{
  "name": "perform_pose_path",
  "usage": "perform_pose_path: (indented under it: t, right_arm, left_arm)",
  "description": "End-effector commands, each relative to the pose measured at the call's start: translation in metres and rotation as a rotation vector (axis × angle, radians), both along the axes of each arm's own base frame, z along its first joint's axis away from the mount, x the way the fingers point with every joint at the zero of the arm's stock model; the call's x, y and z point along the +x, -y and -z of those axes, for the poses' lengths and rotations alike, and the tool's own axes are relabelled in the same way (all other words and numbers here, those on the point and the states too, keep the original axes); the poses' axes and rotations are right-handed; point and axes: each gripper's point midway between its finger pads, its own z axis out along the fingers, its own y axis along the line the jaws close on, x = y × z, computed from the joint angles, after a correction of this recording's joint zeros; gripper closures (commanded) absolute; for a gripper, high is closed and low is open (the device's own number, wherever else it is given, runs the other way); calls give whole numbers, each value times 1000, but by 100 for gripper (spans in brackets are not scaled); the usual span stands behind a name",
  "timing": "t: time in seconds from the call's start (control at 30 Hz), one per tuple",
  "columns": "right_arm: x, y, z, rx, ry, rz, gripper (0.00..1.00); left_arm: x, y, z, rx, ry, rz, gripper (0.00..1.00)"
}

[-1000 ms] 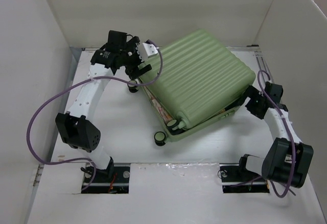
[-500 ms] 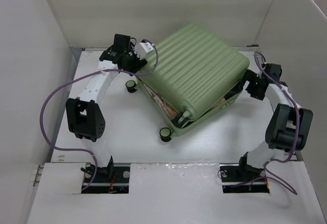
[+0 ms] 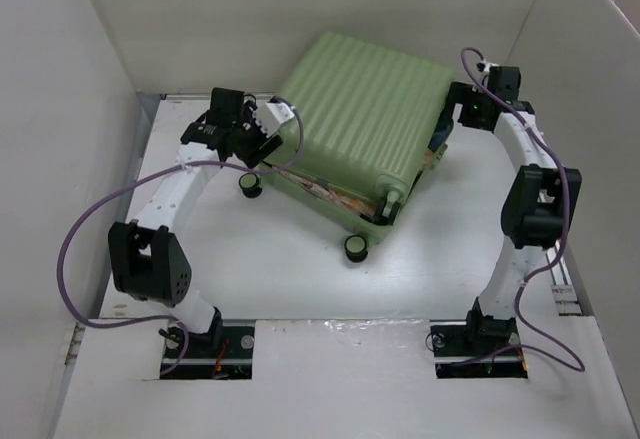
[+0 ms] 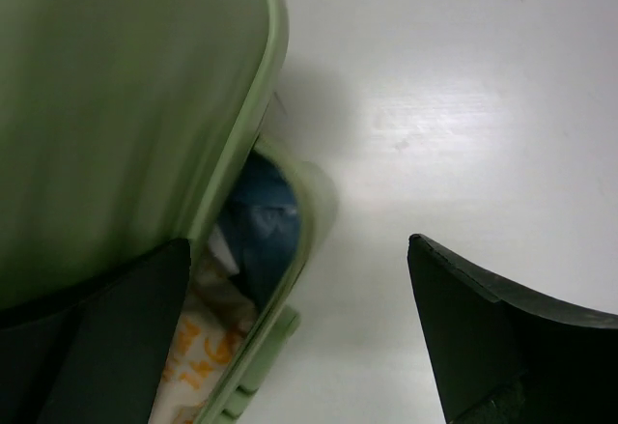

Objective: Pack the luggage

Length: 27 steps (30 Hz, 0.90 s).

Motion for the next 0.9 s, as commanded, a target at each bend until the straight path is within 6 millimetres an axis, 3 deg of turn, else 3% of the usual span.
perform_pose_path:
  t: [0.0, 0.03, 0.07, 0.13, 0.17, 0.2, 0.3, 0.4, 0.47, 0.53, 0.6, 0.63, 0.67, 0.7, 0.73, 0.77, 0.8, 0.87]
  right_arm:
    - [31, -112, -73, 125, 219, -287, 0]
    - [35, -121, -77, 130, 231, -307, 0]
    - [41, -137, -96, 124, 276, -332, 0]
    - [48, -147, -92, 111, 259, -328, 0]
    - [51, -157, -113, 107, 299, -342, 0]
    - [53, -156, -106, 95, 274, -339, 0]
    - [52, -159, -118, 80, 282, -345, 0]
    - [40, -146, -136, 25, 284, -301, 0]
    - [21, -132, -148, -32, 262, -266, 0]
    - [5, -113, -139, -94, 199, -194, 0]
    - [-26, -102, -143, -134, 158, -179, 0]
    - [-41, -100, -118, -137, 85, -185, 0]
    - [-60, -102, -126, -144, 89, -200, 0]
    - [-70, -100, -121, -153, 75, -208, 0]
    - [-80, -98, -114, -154, 56, -210, 0]
    - [-96, -100, -90, -156, -5, -223, 0]
    - [-111, -98, -95, -155, 1, -223, 0]
    - [-126, -91, -85, -162, -26, -209, 0]
  left_arm:
    - [-54, 48, 10, -87, -94, 180, 100]
    - [-64, 50, 20, -89, -131, 177, 100]
    - [-73, 53, 19, -91, -145, 185, 100]
    - [-91, 72, 20, -101, -164, 241, 100]
    - [-100, 79, 21, -112, -183, 259, 100]
    - [-113, 90, 18, -124, -199, 286, 100]
    - [-132, 109, 9, -186, -249, 327, 100]
    - [-144, 123, -11, -279, -297, 333, 100]
    - [-144, 127, -20, -324, -311, 301, 100]
    - [-145, 129, -26, -347, -325, 272, 100]
    - [-148, 129, -30, -370, -339, 244, 100]
    - [-148, 129, -30, -371, -339, 244, 100]
    - [-149, 128, -33, -378, -335, 240, 100]
    - [-149, 128, -33, -378, -335, 240, 100]
    - [-149, 129, -30, -383, -340, 233, 100]
    - [-147, 127, -29, -376, -335, 225, 100]
    - [-147, 127, -29, -376, -335, 224, 100]
    - [-146, 124, -24, -363, -338, 198, 100]
